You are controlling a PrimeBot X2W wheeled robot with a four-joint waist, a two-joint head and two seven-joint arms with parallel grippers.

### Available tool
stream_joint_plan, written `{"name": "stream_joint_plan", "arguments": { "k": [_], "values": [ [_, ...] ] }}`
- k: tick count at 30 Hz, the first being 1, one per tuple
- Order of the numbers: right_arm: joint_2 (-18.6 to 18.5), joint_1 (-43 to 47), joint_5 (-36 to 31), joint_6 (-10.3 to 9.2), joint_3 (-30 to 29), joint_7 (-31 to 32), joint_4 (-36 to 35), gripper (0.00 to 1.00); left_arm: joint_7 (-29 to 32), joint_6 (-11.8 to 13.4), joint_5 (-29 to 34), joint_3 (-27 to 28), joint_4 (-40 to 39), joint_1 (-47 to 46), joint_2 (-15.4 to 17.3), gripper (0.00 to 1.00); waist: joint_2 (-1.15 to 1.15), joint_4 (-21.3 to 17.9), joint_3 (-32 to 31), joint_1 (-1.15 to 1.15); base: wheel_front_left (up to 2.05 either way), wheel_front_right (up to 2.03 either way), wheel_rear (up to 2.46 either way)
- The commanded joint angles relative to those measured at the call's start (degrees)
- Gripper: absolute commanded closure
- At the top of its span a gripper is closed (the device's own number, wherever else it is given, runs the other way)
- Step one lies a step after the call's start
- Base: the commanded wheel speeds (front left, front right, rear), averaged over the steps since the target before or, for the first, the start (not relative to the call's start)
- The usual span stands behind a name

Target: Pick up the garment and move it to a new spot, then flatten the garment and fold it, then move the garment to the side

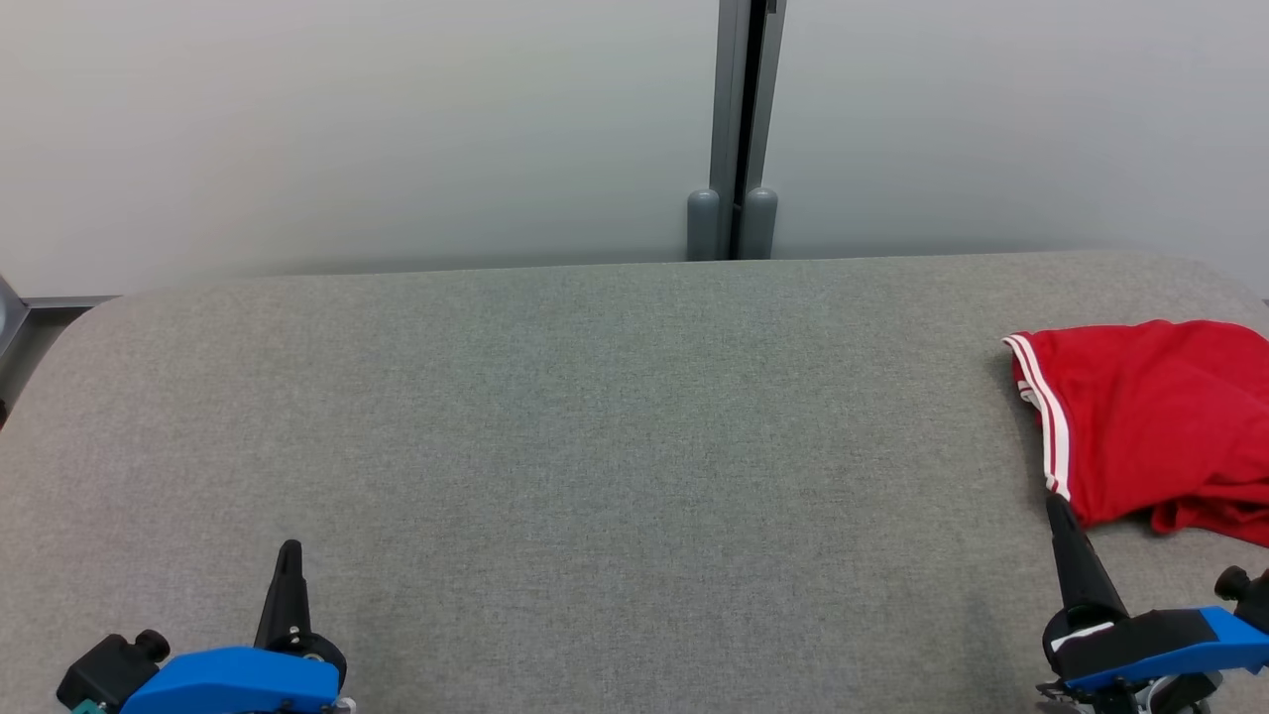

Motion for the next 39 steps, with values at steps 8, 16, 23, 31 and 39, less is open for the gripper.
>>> {"name": "stream_joint_plan", "arguments": {
  "k": [8,16,23,31,39],
  "values": [
    [0.1,-1.8,6.5,0.03,-0.2,0.9,-0.1,1.0,1.6,-0.4,-5.1,1.3,-1.4,-2.1,-0.1,1.0,0.0,0.0,0.0,0.0,0.0,0.0,0.0],
    [0.1,-2.2,11.8,0.03,-0.3,1.6,0.2,1.0,2.9,-0.6,-9.2,2.1,-2.0,-2.6,-0.5,1.0,0.0,0.0,0.0,-0.01,0.0,0.0,0.0],
    [0.2,-2.6,16.1,0.03,-0.3,2.2,0.4,1.0,4.0,-0.7,-12.6,2.6,-2.4,-3.1,-0.8,1.0,0.0,0.0,0.0,-0.01,0.0,0.0,0.0],
    [0.2,-3.0,20.7,0.03,-0.3,2.9,0.6,1.0,5.1,-0.9,-16.2,3.4,-2.9,-3.3,-1.1,1.0,0.0,-0.1,0.0,-0.01,0.0,0.0,0.0],
    [0.2,-3.2,25.1,0.04,-0.4,3.5,0.8,1.0,6.1,-1.1,-19.6,4.0,-3.4,-3.8,-1.4,1.0,0.0,-0.1,0.1,-0.01,0.0,0.0,0.0]
  ]
}}
